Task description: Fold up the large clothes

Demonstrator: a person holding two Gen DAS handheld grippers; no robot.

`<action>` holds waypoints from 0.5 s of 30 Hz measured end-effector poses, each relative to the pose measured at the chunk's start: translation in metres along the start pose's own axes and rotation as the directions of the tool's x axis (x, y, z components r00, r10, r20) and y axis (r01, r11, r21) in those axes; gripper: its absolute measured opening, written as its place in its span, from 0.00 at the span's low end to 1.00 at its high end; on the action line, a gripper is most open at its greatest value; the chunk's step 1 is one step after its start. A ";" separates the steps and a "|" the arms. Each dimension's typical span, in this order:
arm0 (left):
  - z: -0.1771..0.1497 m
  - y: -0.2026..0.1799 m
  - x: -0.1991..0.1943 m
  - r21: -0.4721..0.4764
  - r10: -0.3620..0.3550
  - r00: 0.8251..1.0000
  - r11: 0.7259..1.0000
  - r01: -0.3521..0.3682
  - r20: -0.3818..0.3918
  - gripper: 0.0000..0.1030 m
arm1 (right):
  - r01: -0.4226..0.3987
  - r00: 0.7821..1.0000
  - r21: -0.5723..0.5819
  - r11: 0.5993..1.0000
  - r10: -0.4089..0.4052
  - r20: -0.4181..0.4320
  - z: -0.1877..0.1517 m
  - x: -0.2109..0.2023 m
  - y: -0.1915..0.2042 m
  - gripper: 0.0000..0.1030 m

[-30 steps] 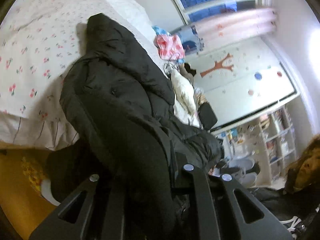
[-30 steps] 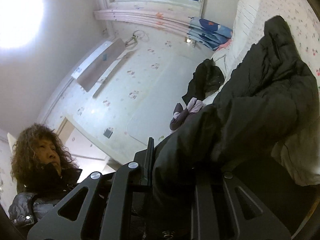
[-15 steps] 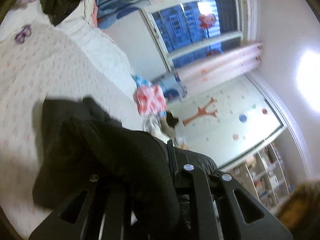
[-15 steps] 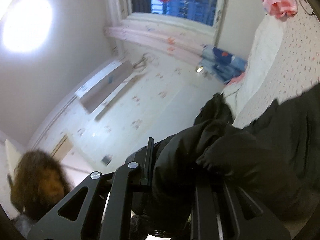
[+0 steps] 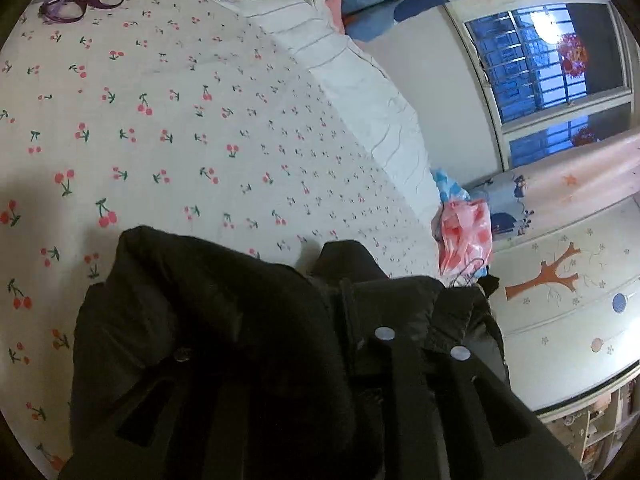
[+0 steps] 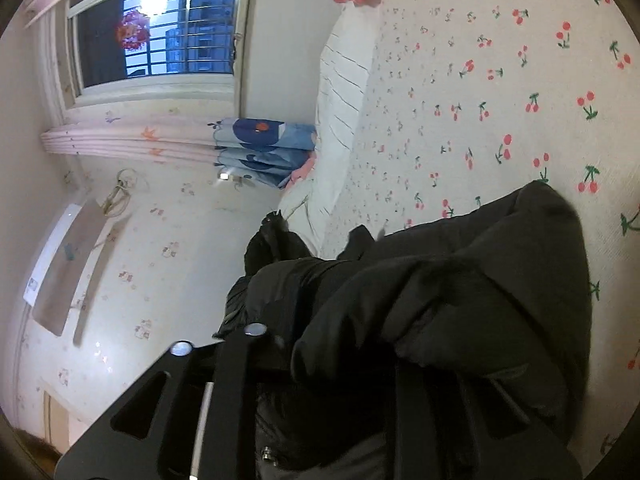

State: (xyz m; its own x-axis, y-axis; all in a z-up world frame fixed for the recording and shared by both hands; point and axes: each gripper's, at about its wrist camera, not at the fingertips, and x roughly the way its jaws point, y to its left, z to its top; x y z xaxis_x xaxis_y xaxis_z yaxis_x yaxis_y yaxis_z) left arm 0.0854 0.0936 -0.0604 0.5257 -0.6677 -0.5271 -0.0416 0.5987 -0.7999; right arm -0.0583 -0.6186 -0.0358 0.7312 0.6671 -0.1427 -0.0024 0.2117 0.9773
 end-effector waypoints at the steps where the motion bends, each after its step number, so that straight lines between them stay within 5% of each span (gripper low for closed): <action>1: 0.001 0.001 -0.005 -0.025 -0.034 0.999 0.999 0.033 -0.019 0.28 | -0.022 1.000 0.009 1.000 0.022 -0.001 0.000 -0.001 0.002 0.48; 3: 0.006 0.006 -0.021 -0.123 -0.154 0.987 0.981 0.149 -0.035 0.47 | -0.101 0.994 0.044 0.994 0.099 0.035 0.000 -0.018 0.006 0.69; 6: 0.017 0.005 -0.062 -0.259 -0.310 0.946 0.910 0.324 0.093 0.85 | -0.146 0.984 0.015 0.989 0.143 0.110 -0.005 -0.052 0.025 0.89; 9: 0.022 -0.024 -0.107 -0.176 -0.353 0.912 0.904 0.390 0.209 0.91 | -0.028 0.994 -0.173 0.985 0.045 0.097 -0.014 -0.057 0.075 0.89; 11: 0.016 -0.058 -0.118 -0.039 -0.321 0.922 0.941 0.337 0.217 0.93 | 0.093 0.995 -0.312 0.946 -0.073 0.075 -0.024 -0.039 0.109 0.89; 13: 0.001 -0.106 -0.107 0.156 -0.233 0.958 0.966 0.207 0.170 0.93 | 0.242 0.970 -0.450 0.860 -0.229 0.084 -0.036 -0.010 0.136 0.89; 15: -0.019 -0.143 -0.076 0.311 -0.166 0.982 0.941 0.131 0.089 0.93 | 0.422 0.887 -0.588 0.690 -0.447 0.112 -0.048 0.043 0.152 0.89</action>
State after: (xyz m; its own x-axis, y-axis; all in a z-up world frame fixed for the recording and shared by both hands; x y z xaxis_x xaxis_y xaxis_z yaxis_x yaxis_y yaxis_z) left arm 0.0351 0.0505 0.0889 0.5991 -0.7156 -0.3592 0.2938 0.6138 -0.7328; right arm -0.0603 -0.5235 0.0992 0.7260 0.4175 -0.5465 -0.0944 0.8476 0.5222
